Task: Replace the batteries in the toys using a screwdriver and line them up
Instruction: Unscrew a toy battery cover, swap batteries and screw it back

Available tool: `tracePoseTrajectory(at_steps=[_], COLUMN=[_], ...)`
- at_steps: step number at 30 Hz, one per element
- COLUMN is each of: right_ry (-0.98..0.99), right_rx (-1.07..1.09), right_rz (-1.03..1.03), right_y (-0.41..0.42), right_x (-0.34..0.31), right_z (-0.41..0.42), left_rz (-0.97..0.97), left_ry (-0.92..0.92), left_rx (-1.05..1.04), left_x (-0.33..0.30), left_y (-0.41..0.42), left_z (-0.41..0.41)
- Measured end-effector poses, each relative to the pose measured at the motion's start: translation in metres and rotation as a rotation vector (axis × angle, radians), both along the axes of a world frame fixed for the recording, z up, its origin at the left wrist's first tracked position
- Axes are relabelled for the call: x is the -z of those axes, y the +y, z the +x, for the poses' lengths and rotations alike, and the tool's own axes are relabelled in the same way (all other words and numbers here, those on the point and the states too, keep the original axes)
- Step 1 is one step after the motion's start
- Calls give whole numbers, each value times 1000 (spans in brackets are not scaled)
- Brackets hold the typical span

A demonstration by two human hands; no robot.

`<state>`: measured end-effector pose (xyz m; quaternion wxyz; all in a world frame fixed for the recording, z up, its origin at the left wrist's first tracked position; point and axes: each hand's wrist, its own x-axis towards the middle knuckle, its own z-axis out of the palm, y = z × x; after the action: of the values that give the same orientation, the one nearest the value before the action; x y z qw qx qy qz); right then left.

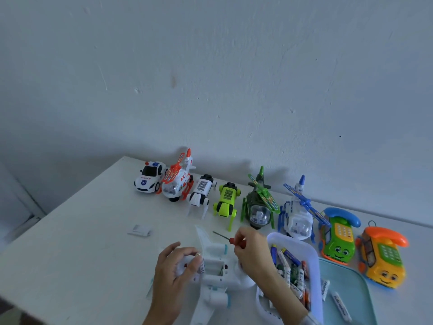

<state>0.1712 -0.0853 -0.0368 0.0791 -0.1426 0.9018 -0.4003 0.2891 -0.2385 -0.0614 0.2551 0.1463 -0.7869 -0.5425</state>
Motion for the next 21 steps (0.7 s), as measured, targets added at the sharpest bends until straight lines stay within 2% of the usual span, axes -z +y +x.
tracePoseTrajectory(at_steps=[4,7,10,12,15,21], right_ry=[-40,15,90,10,-97,-114], right_rx=[-35,-42,-6,-57,-177,-174], right_rz=[110,163,-84,-248,-265,-286], right_y=[-2,-1,0,-3,-12,-19], right_x=[5,0,-18,-30,-27,-19], right_z=[-12,-9,16,38,59,65], left_rz=[77,186,223,197,150,-14], left_ry=[-3,5,11,28,21,44], left_rx=[-12,-31,-56,-57,-33,36], left_x=[-2,-7,-12,-15,-14,-13], left_y=[2,4,4,5,5,3], left_z=[0,-2,-5,-6,-7,-8])
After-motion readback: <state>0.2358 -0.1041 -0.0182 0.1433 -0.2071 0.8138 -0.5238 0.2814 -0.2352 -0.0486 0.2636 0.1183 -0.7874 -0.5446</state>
